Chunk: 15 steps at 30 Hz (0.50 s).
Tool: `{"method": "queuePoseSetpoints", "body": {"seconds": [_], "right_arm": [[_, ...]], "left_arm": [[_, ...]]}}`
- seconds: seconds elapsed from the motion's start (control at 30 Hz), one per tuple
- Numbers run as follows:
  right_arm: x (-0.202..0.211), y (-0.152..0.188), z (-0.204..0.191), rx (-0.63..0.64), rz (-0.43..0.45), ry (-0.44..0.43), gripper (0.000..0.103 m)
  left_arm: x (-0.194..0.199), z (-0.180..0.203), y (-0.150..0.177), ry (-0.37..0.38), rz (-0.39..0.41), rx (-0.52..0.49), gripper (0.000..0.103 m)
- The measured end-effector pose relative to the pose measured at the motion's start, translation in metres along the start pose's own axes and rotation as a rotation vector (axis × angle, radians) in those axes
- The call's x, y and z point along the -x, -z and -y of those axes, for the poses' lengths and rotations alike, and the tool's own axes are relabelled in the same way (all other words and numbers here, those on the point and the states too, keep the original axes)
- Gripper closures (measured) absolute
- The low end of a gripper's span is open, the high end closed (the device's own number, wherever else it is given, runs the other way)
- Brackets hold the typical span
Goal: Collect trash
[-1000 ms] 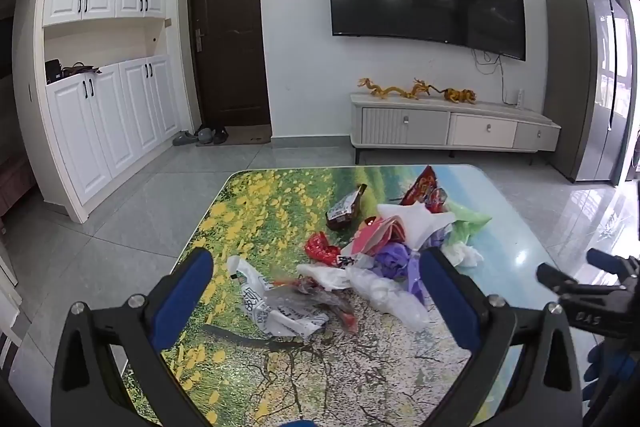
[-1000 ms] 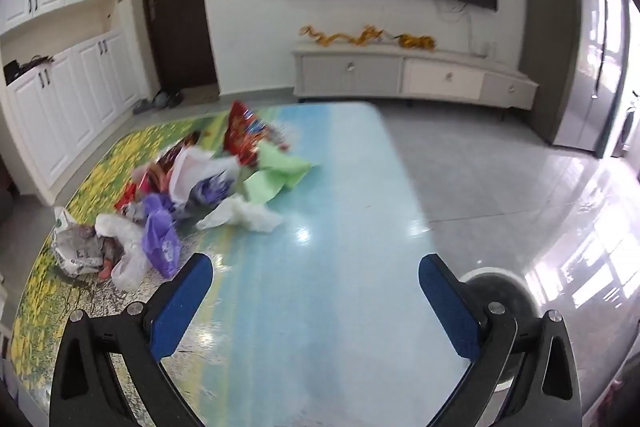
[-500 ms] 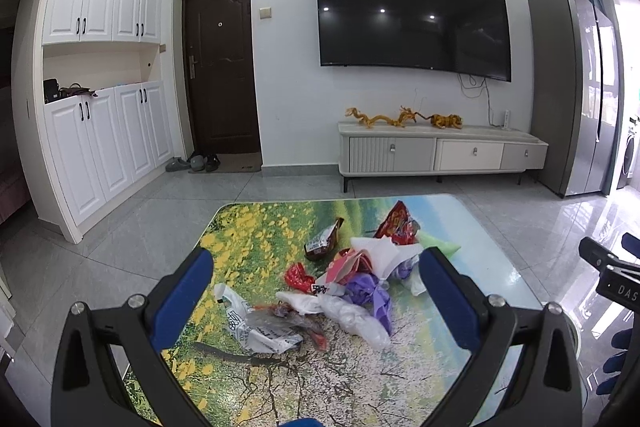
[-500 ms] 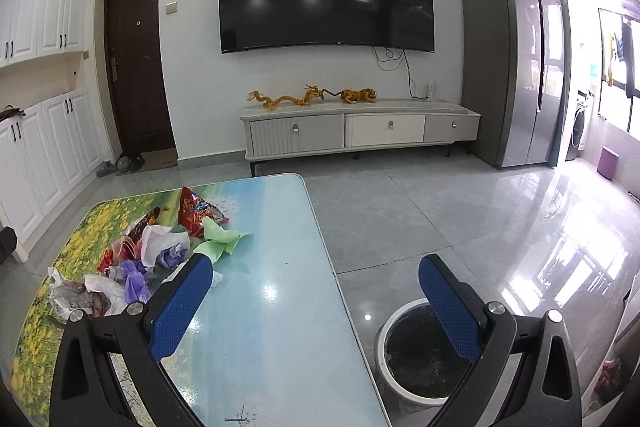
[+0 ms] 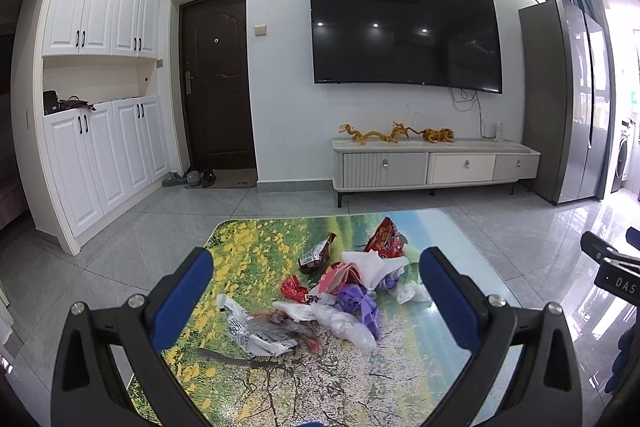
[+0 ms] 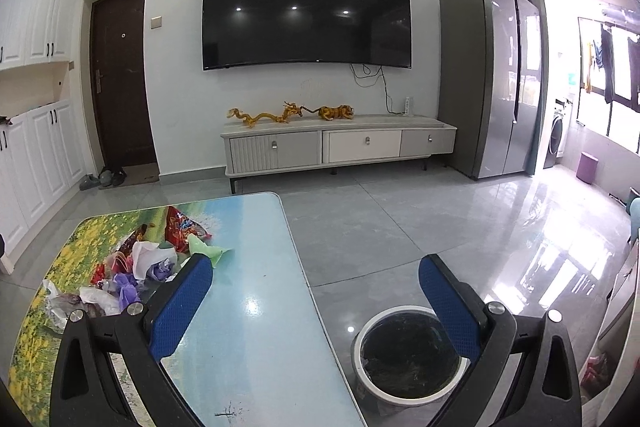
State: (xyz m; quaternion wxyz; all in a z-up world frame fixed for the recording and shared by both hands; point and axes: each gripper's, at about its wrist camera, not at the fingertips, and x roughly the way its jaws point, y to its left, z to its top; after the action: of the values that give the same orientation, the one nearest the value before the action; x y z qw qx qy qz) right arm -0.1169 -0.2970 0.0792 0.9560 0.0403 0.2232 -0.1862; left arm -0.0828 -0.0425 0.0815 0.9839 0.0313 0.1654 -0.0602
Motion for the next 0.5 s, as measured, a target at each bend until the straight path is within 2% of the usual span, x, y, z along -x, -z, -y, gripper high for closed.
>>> {"method": "queuePoseSetpoints", "body": {"seconds": [0.27, 0.5], "right_arm": [[0.02, -0.005, -0.006, 0.031, 0.064, 0.05, 0.0], [0.035, -0.011, -0.014, 0.057, 0.125, 0.069, 0.0]], "left_arm": [[0.018, -0.005, -0.004, -0.015, 0.06, 0.011, 0.0], [0.024, -0.008, -0.009, -0.01, 0.063, 0.019, 0.0]]}}
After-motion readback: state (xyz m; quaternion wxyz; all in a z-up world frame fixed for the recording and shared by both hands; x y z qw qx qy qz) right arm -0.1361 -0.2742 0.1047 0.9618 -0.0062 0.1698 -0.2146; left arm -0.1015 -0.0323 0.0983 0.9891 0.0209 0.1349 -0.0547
